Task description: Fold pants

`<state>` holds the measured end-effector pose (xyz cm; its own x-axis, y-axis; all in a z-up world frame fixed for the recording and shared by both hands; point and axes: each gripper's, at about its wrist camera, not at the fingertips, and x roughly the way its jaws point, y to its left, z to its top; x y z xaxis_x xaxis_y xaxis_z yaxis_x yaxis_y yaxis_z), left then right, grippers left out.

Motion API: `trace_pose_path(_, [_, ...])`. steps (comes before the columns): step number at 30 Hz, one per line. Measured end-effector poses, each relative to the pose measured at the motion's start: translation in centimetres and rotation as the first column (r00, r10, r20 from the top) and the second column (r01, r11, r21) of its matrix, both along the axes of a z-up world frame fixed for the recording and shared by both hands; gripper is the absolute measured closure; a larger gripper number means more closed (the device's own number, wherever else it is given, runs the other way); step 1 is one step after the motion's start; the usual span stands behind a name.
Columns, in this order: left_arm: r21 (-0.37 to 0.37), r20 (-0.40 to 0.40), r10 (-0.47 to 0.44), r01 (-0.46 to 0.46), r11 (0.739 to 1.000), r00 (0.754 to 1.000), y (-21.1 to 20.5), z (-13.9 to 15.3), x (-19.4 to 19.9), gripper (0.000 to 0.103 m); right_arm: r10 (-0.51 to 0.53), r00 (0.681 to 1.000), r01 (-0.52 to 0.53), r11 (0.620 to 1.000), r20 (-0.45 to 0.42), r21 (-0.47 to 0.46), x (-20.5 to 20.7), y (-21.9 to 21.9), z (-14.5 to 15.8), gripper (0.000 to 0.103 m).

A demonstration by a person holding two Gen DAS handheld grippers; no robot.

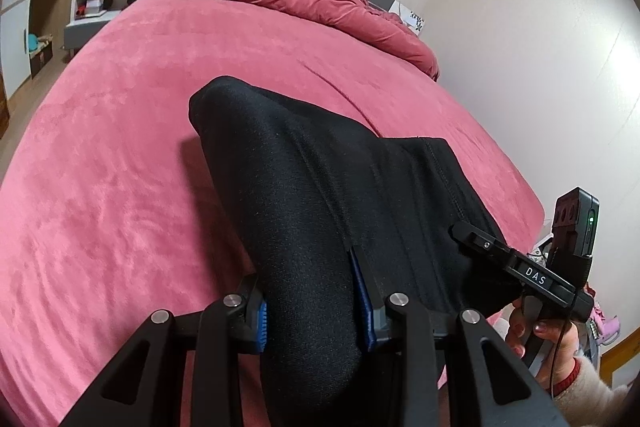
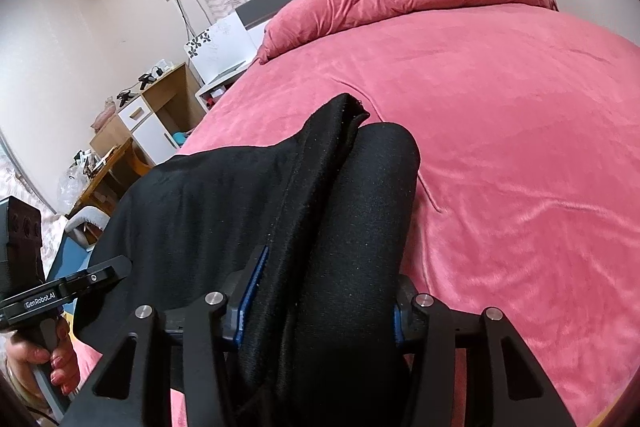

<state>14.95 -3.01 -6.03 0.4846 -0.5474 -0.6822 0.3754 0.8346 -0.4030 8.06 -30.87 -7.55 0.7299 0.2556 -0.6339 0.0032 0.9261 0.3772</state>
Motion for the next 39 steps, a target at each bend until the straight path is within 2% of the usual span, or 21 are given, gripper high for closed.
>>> trace_pose_path(11, [0.007, 0.031, 0.029, -0.029, 1.0, 0.999, 0.9, 1.8, 1.3, 0.069, 0.021, 0.999, -0.021, 1.0, 0.048, -0.006, 2.3, 0.9, 2.0, 0.053])
trace_pose_path(16, [0.02, 0.062, 0.066, -0.068, 0.998, 0.996, 1.6, 3.0, 3.4, 0.069, 0.05, 0.993, -0.048, 0.999, 0.106, -0.022, 5.6, 1.9, 3.5, 0.053])
trace_pose_path(21, [0.04, 0.102, 0.102, -0.107, 0.993, 0.99, 2.3, 3.4, 7.2, 0.069, 0.066, 0.986, -0.063, 0.998, 0.151, -0.023, 10.4, 2.4, 4.0, 0.053])
trace_pose_path(26, [0.099, 0.136, 0.1, -0.114, 0.988, 0.986, 1.8, 2.1, 10.8, 0.069, 0.038, 0.989, -0.041, 0.999, 0.145, 0.021, 14.7, 1.8, 2.0, 0.053])
trace_pose_path(30, [0.194, 0.105, 0.096, -0.115, 0.974, 0.99, 1.0, -1.3, 13.3, 0.066, -0.022, 0.997, 0.02, 0.999, 0.067, 0.03, 17.2, 0.5, -1.4, 0.051])
trace_pose_path(33, [0.144, 0.125, 0.106, -0.123, 0.982, 0.987, 2.3, -2.6, 13.2, 0.056, -0.09, 0.995, 0.085, 0.985, 0.032, 0.152, 17.2, -1.7, -3.6, 0.041])
trace_pose_path(34, [0.137, 0.131, 0.108, -0.125, 0.983, 0.986, 2.7, -2.9, 12.9, 0.051, -0.103, 0.994, 0.096, 0.982, 0.031, 0.164, 17.0, -2.1, -4.2, 0.036])
trace_pose_path(37, [0.187, 0.189, 0.107, -0.143, 0.972, 0.976, 3.2, -3.1, 12.0, 0.042, -0.088, 0.994, 0.08, 0.99, 0.064, 0.116, 16.3, -1.6, -4.3, 0.035])
trace_pose_path(39, [0.236, 0.231, 0.107, -0.162, 0.958, 0.967, 3.3, -3.0, 10.8, 0.042, -0.1, 0.993, 0.093, 0.99, 0.058, 0.103, 16.2, -1.7, -4.0, 0.032])
